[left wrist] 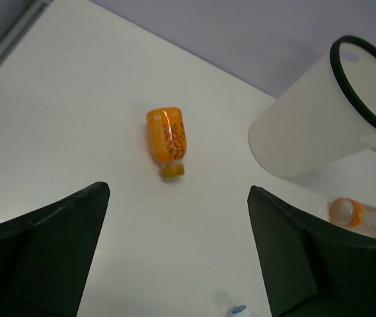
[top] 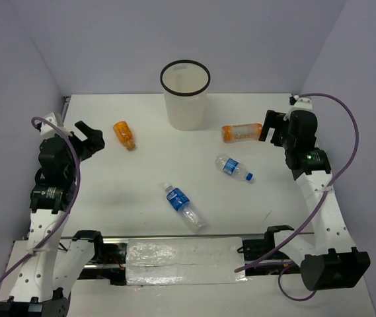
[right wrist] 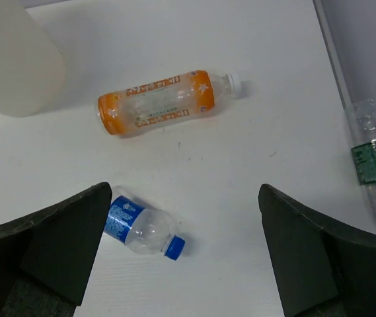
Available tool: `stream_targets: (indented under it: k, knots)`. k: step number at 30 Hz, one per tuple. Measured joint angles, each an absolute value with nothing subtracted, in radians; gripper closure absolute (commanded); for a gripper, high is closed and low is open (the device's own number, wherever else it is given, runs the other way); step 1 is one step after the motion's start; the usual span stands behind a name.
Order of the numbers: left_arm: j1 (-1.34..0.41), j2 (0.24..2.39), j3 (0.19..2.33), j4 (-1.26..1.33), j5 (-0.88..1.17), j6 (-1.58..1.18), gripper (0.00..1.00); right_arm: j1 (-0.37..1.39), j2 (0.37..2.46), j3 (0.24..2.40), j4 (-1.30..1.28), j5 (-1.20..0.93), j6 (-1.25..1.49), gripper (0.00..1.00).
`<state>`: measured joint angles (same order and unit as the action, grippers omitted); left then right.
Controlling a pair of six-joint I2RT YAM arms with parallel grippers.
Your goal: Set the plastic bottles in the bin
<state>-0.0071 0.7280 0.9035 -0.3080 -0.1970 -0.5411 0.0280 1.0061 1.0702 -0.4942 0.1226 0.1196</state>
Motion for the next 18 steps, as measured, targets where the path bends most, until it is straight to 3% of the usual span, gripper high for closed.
stream_targets:
  k: [6, 14, 18]
  knots:
    - [-0.007, 0.762, 0.906, -0.360, -0.079, -0.568, 0.01, 0.028, 0.989, 1.073, -0.501, 0.108, 0.074, 0.00]
    - [-0.007, 1.015, 0.963, -0.394, 0.039, -0.609, 0.01, 0.031, 0.862, 1.033, -0.508, -0.216, -0.230, 0.00]
    - [-0.007, 1.125, 0.982, -0.411, 0.058, -0.628, 0.03, 0.043, 0.848, 1.006, -0.519, -0.276, -0.321, 0.00]
